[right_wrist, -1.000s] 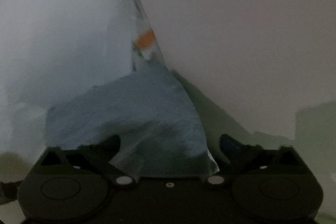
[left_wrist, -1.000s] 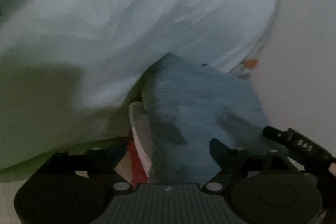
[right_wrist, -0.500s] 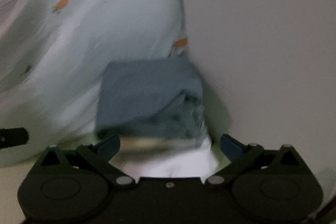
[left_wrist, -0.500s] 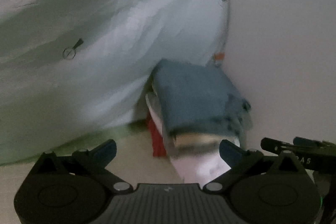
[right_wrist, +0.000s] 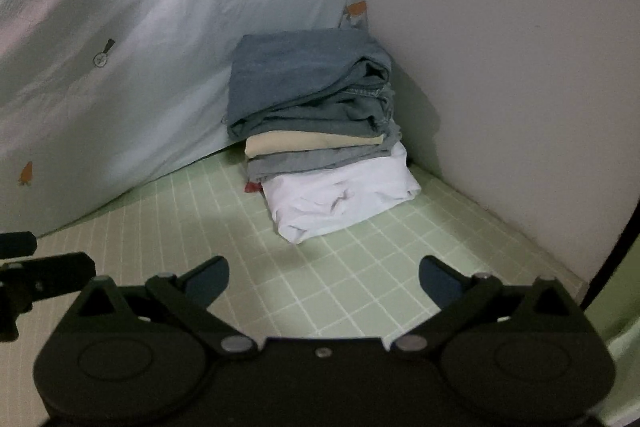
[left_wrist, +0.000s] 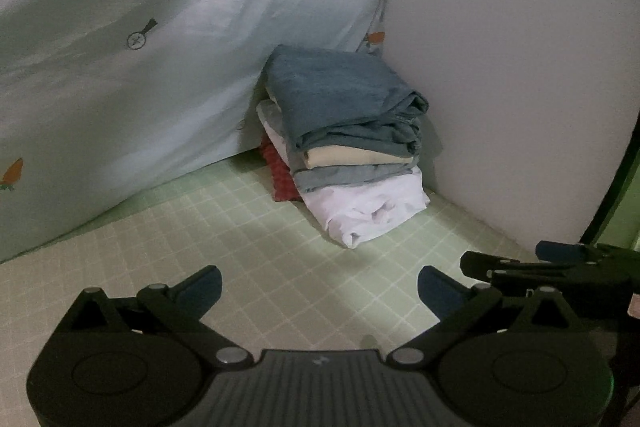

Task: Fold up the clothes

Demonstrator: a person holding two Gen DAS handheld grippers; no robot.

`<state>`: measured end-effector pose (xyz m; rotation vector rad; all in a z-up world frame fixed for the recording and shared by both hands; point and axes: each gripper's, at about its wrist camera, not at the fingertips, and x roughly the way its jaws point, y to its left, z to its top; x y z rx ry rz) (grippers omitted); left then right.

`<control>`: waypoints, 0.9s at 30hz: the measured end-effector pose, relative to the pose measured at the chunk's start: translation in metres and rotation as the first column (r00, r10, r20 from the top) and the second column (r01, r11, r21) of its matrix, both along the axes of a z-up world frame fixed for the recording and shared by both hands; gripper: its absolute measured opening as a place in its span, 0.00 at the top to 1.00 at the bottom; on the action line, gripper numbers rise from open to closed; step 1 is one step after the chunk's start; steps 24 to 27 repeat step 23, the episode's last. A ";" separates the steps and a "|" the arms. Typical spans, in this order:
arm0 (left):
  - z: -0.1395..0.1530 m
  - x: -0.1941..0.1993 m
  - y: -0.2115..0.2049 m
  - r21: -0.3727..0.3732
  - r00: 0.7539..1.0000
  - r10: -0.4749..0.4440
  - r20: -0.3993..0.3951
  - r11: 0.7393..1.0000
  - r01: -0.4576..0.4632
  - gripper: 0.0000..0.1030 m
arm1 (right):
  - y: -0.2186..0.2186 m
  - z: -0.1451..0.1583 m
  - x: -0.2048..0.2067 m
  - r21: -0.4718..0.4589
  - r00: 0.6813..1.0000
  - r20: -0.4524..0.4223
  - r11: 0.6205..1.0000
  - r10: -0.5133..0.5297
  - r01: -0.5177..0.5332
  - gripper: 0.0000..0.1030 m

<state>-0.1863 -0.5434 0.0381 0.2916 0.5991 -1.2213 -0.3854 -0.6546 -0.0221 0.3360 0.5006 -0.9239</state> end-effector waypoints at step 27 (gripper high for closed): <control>0.006 -0.016 0.016 -0.023 0.999 -0.024 0.021 0.999 0.025 0.00 | 0.014 0.005 -0.019 -0.015 0.999 0.016 0.999 -0.036 0.036 0.00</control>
